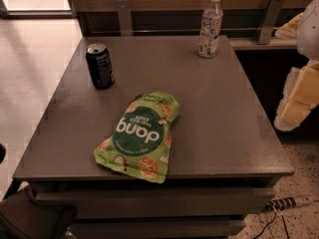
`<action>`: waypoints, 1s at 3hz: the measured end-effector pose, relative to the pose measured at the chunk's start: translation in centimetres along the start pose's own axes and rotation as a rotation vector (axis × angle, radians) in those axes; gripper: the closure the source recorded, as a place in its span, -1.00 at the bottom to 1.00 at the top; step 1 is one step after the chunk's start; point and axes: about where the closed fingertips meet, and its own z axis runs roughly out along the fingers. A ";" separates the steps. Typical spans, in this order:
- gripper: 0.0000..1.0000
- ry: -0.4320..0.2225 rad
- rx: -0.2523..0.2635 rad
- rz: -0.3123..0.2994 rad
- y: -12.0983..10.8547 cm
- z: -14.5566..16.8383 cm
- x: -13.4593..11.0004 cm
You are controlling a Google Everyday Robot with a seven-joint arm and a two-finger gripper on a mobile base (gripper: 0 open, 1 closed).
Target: Move blue plastic bottle near green rice chip bag
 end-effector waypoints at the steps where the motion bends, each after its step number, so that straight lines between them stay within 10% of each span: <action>1: -1.00 -0.002 0.002 0.006 -0.3 0.1 0.2; 3: -1.00 -0.063 0.058 0.146 -4.4 1.3 3.9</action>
Offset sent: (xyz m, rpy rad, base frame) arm 0.0382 -0.0368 -0.0075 0.0573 -0.0065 -0.0806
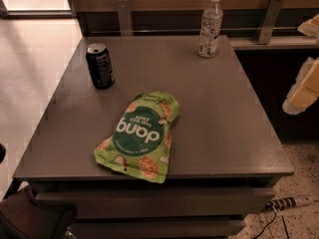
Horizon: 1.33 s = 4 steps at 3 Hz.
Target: Move blue plastic bottle near green rice chip bag
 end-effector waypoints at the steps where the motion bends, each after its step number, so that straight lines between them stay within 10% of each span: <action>1: -1.00 -0.118 0.084 0.103 -2.8 1.8 1.8; 2: -1.00 -0.254 0.172 0.167 -5.5 3.1 2.1; 4: -1.00 -0.737 0.378 0.210 -15.5 3.7 -3.9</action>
Offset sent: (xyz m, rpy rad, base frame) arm 0.1744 -0.0686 0.0770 0.5042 -0.9359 -0.1934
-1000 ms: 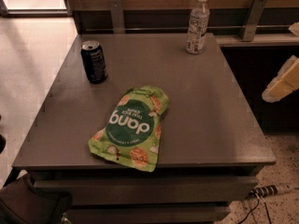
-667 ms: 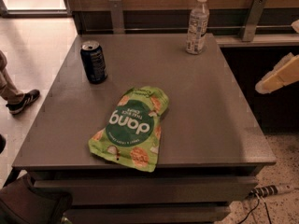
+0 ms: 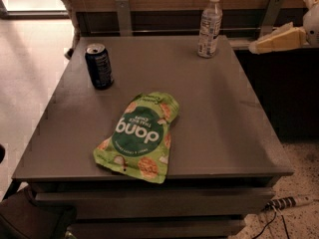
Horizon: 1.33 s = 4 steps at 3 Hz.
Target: Move blue plastic bottle near green rice chip bag
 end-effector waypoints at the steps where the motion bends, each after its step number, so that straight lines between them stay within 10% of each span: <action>1: -1.00 -0.110 0.073 0.032 -3.2 1.3 -1.4; 4: -1.00 -0.069 0.033 0.071 -2.7 3.8 -0.4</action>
Offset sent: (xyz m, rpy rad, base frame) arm 0.0288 -0.0088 0.0220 0.0874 -0.0976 -0.0265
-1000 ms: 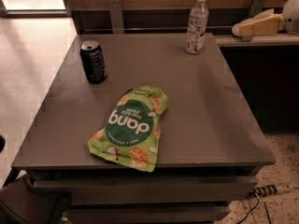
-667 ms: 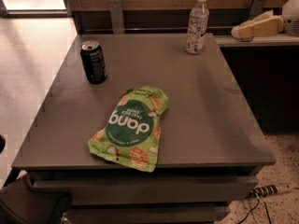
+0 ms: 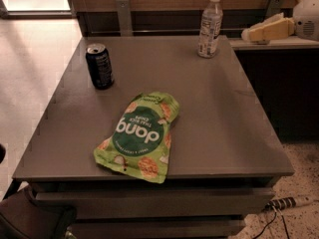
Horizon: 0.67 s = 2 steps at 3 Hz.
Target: Move blue plastic bottle near green rice chip bag
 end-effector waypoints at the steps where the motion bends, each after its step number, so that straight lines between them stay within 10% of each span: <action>1: -1.00 0.022 -0.029 0.067 -0.4 4.5 1.9; 2: -1.00 -0.003 -0.051 0.123 -0.6 8.3 3.4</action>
Offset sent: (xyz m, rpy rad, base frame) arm 0.1236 0.0476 -0.0762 0.2252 0.0712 0.0770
